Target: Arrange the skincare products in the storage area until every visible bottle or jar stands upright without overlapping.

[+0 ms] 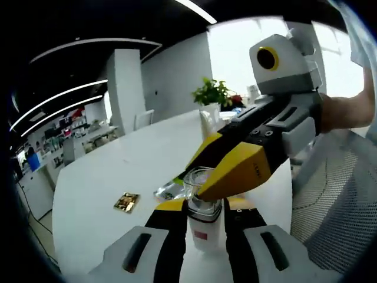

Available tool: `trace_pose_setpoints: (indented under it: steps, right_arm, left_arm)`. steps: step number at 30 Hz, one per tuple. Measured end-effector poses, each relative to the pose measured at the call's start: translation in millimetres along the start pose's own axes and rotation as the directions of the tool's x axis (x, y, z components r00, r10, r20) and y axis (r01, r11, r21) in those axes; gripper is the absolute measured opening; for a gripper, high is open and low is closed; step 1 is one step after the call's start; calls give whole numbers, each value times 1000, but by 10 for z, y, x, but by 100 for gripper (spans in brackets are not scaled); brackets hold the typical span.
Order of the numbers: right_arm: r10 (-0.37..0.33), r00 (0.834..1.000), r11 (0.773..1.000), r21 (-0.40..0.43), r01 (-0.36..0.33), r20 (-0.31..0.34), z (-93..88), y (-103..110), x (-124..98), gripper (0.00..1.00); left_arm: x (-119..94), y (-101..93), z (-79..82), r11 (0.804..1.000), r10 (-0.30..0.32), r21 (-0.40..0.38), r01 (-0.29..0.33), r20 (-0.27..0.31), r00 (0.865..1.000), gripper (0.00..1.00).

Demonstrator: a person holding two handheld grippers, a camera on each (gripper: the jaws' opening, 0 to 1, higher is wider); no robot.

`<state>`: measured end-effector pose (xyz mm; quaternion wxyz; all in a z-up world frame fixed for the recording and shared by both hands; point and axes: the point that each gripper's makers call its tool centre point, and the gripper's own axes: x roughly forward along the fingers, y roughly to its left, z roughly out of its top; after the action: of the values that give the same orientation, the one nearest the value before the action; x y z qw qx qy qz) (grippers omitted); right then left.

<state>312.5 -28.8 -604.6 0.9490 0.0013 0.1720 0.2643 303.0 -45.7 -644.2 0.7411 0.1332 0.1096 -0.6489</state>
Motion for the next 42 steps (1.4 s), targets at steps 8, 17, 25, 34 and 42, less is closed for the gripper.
trace_pose_setpoints:
  steps: [8,17,25,34,42]
  right_arm:
    - [104,994,994,29,-105,37,136,88,-166,19]
    - [132,988,990,42,-136,80,247,101,-252,19]
    - [38,994,996,80,-46,104,258,42,-231,21]
    - [-73,994,994,83,66,87,212,-28,-186,22]
    - [-95,991,993,81,87,99,260,-50,-225,19]
  left_arm:
    - [8,-67,-30,998,-66,-24,66,-12,998,25]
    - [40,-162,67,997,-73,-15,73,1,997,19]
    - [45,-83,43,998,3,-60,-5,-42,999,18]
    - [68,-50,90,991,110,-61,-115,-81,991,18]
    - [83,-77,154,989,133,-46,-137,-76,988,19]
